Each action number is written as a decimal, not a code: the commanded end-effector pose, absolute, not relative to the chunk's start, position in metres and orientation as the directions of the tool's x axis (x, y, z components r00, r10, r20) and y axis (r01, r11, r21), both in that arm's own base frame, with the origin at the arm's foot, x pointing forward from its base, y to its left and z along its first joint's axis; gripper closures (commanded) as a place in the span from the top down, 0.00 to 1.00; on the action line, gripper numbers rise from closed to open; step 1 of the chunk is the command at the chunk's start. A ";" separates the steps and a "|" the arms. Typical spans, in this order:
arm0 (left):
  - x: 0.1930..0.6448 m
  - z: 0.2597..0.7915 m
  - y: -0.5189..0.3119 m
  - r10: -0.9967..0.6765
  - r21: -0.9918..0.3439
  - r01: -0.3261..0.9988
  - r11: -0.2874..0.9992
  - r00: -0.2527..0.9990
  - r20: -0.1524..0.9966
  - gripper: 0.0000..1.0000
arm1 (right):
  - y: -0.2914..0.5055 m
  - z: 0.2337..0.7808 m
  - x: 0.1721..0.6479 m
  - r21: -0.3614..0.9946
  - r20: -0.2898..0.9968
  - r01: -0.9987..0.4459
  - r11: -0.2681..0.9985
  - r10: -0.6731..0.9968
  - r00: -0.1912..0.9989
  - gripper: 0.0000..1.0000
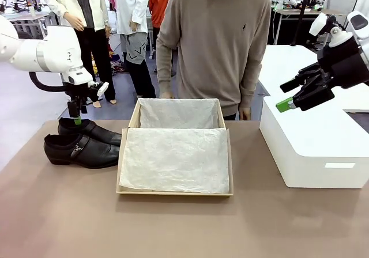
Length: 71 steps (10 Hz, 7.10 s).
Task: Pack the shoes into the box.
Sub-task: Place one shoe of the Shoes into the Shoes Box.
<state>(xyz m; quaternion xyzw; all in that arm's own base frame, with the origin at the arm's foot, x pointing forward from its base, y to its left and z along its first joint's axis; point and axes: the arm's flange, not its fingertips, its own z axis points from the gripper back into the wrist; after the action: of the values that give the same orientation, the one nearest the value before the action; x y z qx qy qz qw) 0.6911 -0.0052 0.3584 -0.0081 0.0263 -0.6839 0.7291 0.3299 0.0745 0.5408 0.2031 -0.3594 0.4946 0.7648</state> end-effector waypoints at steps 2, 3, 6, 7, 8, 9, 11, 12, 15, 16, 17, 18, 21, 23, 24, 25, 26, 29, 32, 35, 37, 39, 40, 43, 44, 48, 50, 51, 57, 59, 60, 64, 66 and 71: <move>0.700 0.350 -0.004 -0.998 -0.119 0.991 0.060 0.056 -0.038 1.00 | 0.074 0.541 0.334 -0.054 0.765 -0.913 0.404 0.605 0.222 1.00; 0.700 0.345 -0.005 -0.998 -0.131 0.990 0.061 0.057 -0.040 1.00 | 0.074 0.541 0.334 -0.054 0.765 -0.913 0.404 0.605 0.222 1.00; 0.700 0.336 -0.006 -0.998 -0.192 0.980 0.060 0.054 -0.036 0.89 | 0.074 0.541 0.334 -0.054 0.765 -0.913 0.404 0.605 0.222 1.00; 0.700 0.335 -0.006 -0.998 -0.199 0.978 0.061 0.056 -0.032 0.69 | 0.074 0.541 0.334 -0.054 0.765 -0.913 0.404 0.605 0.222 1.00; 0.700 0.336 -0.006 -0.997 -0.209 0.975 0.069 0.064 -0.031 0.50 | 0.074 0.541 0.334 -0.054 0.765 -0.913 0.404 0.605 0.222 1.00; 0.700 0.336 -0.005 -0.997 -0.213 0.974 0.073 0.067 -0.033 0.31 | 0.074 0.541 0.334 -0.054 0.765 -0.913 0.404 0.605 0.222 1.00; 0.700 0.336 -0.005 -0.996 -0.212 0.974 0.083 0.076 -0.039 0.00 | 0.074 0.541 0.334 -0.054 0.765 -0.913 0.404 0.605 0.222 1.00; 0.699 0.335 -0.005 -0.996 -0.211 0.974 0.084 0.077 -0.041 0.00 | 0.074 0.541 0.334 -0.054 0.765 -0.913 0.404 0.605 0.222 1.00; 0.699 0.336 -0.004 -0.996 -0.201 0.976 0.089 0.081 -0.049 0.00 | 0.074 0.541 0.334 -0.054 0.765 -0.913 0.404 0.605 0.222 1.00; 0.699 0.337 -0.004 -0.995 -0.195 0.977 0.089 0.080 -0.052 0.00 | 0.074 0.541 0.334 -0.054 0.765 -0.913 0.404 0.605 0.222 1.00; 0.698 0.337 -0.003 -0.995 -0.188 0.978 0.092 0.083 -0.057 0.00 | 0.074 0.541 0.334 -0.054 0.765 -0.913 0.404 0.605 0.222 1.00; 0.698 0.338 -0.003 -0.994 -0.183 0.979 0.094 0.084 -0.063 0.00 | 0.074 0.541 0.334 -0.054 0.765 -0.913 0.404 0.605 0.222 1.00; 0.698 0.357 0.010 -0.987 -0.133 0.978 0.163 0.160 -0.036 0.00 | 0.074 0.541 0.334 -0.054 0.765 -0.913 0.404 0.605 0.222 1.00; 0.693 0.389 0.023 -0.983 -0.096 0.978 0.183 0.181 -0.026 0.00 | 0.074 0.541 0.334 -0.054 0.765 -0.913 0.404 0.605 0.222 1.00; 0.691 0.403 0.028 -0.980 -0.076 0.977 0.197 0.196 -0.025 0.00 | 0.074 0.541 0.334 -0.054 0.765 -0.913 0.404 0.605 0.222 1.00; 0.689 0.418 0.031 -0.978 -0.046 0.977 0.208 0.207 -0.028 0.00 | 0.074 0.541 0.334 -0.054 0.765 -0.913 0.404 0.605 0.222 1.00; 0.687 0.430 0.034 -0.975 -0.022 0.975 0.219 0.219 -0.027 0.00 | 0.074 0.541 0.334 -0.054 0.765 -0.913 0.404 0.605 0.222 1.00; 0.673 0.477 0.035 -0.969 0.054 0.968 0.246 0.247 -0.016 0.00 | 0.074 0.541 0.334 -0.054 0.765 -0.913 0.404 0.605 0.222 1.00; 0.648 0.511 0.002 -0.962 0.007 0.962 0.273 0.273 0.015 0.00 | 0.074 0.541 0.334 -0.054 0.765 -0.913 0.404 0.605 0.222 1.00; 0.619 0.538 -0.053 -0.957 -0.032 0.956 0.291 0.291 -0.006 0.00 | 0.074 0.541 0.334 -0.054 0.765 -0.913 0.404 0.605 0.222 1.00; 0.609 0.546 -0.088 -0.956 -0.042 0.955 0.294 0.293 -0.027 0.00 | 0.074 0.541 0.334 -0.054 0.765 -0.913 0.404 0.605 0.222 1.00; 0.602 0.547 -0.119 -0.959 -0.055 0.958 0.281 0.278 -0.052 0.00 | 0.074 0.541 0.334 -0.054 0.765 -0.913 0.404 0.605 0.222 1.00; 0.602 0.547 -0.129 -0.960 -0.054 0.959 0.279 0.277 -0.051 0.00 | 0.074 0.541 0.334 -0.054 0.765 -0.913 0.404 0.605 0.222 1.00; 0.603 0.544 -0.130 -0.965 -0.058 0.963 0.263 0.261 -0.035 0.00 | 0.074 0.541 0.334 -0.054 0.765 -0.913 0.404 0.605 0.222 1.00; 0.603 0.544 -0.130 -0.965 -0.058 0.963 0.263 0.261 -0.035 0.00 | 0.074 0.541 0.334 -0.054 0.765 -0.913 0.404 0.605 0.222 1.00; 0.603 0.544 -0.130 -0.965 -0.058 0.963 0.263 0.261 -0.035 0.00 | 0.074 0.541 0.334 -0.054 0.765 -0.913 0.404 0.605 0.222 1.00; 0.603 0.534 -0.130 -0.962 -0.068 0.960 0.270 0.268 -0.044 0.00 | 0.074 0.541 0.334 -0.054 0.765 -0.913 0.404 0.605 0.222 1.00; 0.602 0.538 -0.138 -0.965 -0.061 0.964 0.260 0.259 -0.029 0.00 | 0.074 0.541 0.334 -0.054 0.765 -0.913 0.404 0.605 0.222 1.00; 0.611 0.551 -0.223 -0.972 -0.053 0.970 0.236 0.235 -0.026 0.00 | 0.074 0.541 0.334 -0.054 0.765 -0.913 0.404 0.605 0.222 1.00; 0.623 0.546 -0.250 -0.979 -0.057 0.978 0.202 0.203 0.000 0.00 | 0.074 0.541 0.334 -0.054 0.765 -0.913 0.404 0.605 0.222 1.00; 0.628 0.542 -0.262 -0.983 -0.030 0.982 0.185 0.185 0.011 0.00 | 0.074 0.541 0.334 -0.054 0.765 -0.913 0.404 0.605 0.222 1.00; 0.639 0.517 -0.296 -0.995 0.033 0.994 0.101 0.101 0.026 0.00 | 0.074 0.541 0.334 -0.054 0.765 -0.913 0.404 0.605 0.222 1.00; 0.646 0.500 -0.304 -0.997 0.037 0.996 0.076 0.075 0.015 0.00 | 0.074 0.541 0.334 -0.054 0.765 -0.913 0.404 0.605 0.222 1.00; 0.645 0.472 -0.304 -0.998 -0.004 0.998 0.065 0.065 0.018 0.00 | 0.074 0.541 0.334 -0.054 0.765 -0.913 0.404 0.605 0.222 1.00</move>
<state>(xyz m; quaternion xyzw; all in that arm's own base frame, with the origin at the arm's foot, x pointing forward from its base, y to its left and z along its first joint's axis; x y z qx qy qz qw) 0.6488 -0.3019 0.4676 -0.0101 -0.0018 -0.6878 0.7258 0.3297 0.0745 0.5408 0.2017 -0.3590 0.4951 0.7650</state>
